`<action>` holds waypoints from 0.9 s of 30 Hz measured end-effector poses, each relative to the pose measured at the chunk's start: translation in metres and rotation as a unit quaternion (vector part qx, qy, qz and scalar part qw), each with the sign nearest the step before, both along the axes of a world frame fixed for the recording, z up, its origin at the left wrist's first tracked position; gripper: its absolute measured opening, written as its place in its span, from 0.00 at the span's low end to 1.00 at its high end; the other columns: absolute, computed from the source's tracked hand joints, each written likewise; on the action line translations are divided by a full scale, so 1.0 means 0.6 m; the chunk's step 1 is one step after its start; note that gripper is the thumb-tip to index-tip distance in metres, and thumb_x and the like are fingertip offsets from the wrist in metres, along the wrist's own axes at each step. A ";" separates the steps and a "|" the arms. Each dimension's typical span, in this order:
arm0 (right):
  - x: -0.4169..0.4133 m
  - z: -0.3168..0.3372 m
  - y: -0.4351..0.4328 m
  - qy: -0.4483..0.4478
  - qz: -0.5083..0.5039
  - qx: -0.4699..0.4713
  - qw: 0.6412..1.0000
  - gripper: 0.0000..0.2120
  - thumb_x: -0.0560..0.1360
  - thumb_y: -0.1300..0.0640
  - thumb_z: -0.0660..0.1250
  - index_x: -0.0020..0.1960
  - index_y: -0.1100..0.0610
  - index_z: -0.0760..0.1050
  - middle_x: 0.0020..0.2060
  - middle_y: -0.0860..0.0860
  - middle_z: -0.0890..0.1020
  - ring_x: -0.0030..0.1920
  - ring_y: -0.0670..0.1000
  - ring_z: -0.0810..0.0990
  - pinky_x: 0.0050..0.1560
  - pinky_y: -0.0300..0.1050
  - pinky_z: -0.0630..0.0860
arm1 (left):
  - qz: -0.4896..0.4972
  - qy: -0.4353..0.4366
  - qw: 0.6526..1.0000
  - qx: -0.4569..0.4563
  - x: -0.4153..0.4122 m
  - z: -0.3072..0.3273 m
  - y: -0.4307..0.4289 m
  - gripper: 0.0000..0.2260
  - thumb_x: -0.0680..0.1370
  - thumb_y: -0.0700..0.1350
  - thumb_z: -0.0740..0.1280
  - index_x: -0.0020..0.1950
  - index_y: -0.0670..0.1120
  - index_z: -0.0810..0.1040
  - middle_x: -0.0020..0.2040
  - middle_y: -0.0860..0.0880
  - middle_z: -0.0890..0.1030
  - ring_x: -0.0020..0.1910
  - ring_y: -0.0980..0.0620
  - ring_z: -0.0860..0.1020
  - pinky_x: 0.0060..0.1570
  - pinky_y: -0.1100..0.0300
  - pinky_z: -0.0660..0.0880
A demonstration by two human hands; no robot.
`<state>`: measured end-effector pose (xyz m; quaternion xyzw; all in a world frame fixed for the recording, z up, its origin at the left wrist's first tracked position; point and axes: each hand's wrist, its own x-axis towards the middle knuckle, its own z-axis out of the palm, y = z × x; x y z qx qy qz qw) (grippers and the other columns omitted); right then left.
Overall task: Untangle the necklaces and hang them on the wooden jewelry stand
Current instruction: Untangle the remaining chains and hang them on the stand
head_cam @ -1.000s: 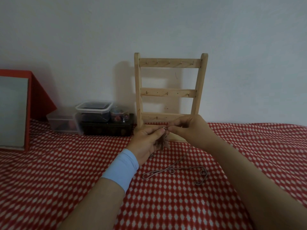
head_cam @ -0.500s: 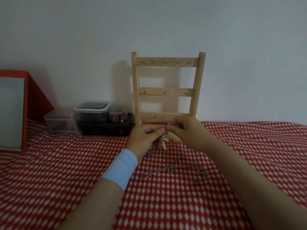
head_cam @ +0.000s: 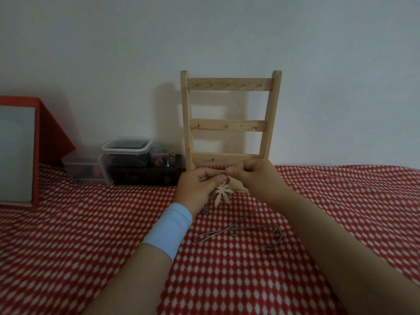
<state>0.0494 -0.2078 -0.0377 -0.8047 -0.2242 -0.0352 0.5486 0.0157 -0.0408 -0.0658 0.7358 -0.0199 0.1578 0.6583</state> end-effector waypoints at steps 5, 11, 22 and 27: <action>0.007 -0.014 -0.002 0.033 0.004 -0.057 0.998 0.06 0.79 0.54 0.71 0.50 0.52 0.87 0.41 0.42 0.86 0.40 0.35 0.82 0.41 0.26 0.76 | 0.040 -0.036 0.976 0.210 0.006 0.004 0.022 0.02 0.76 0.46 0.72 0.43 0.52 0.84 0.39 0.59 0.82 0.40 0.65 0.80 0.44 0.71 0.75; 0.005 -0.010 -0.015 -0.005 0.023 -0.187 0.982 0.07 0.77 0.54 0.73 0.55 0.49 0.84 0.51 0.41 0.84 0.52 0.40 0.82 0.58 0.38 0.79 | 0.057 -0.026 0.965 0.254 0.003 0.019 0.022 0.08 0.81 0.50 0.63 0.48 0.48 0.80 0.47 0.53 0.84 0.49 0.56 0.80 0.51 0.61 0.75; -0.081 0.054 -0.087 0.082 0.163 -0.507 0.842 0.14 0.68 0.48 0.81 0.53 0.43 0.86 0.38 0.31 0.83 0.45 0.33 0.78 0.56 0.34 0.71 | -0.076 0.008 0.996 -0.050 -0.066 0.095 -0.033 0.08 0.84 0.45 0.59 0.50 0.44 0.76 0.31 0.51 0.72 0.27 0.56 0.68 0.38 0.59 0.78; -0.098 0.035 -0.090 0.031 0.152 -0.518 0.841 0.10 0.69 0.49 0.80 0.50 0.46 0.87 0.33 0.31 0.81 0.43 0.36 0.79 0.60 0.43 0.77 | -0.069 -0.020 0.997 0.024 -0.091 0.116 -0.036 0.10 0.83 0.46 0.61 0.51 0.45 0.81 0.32 0.52 0.72 0.29 0.57 0.69 0.33 0.63 0.73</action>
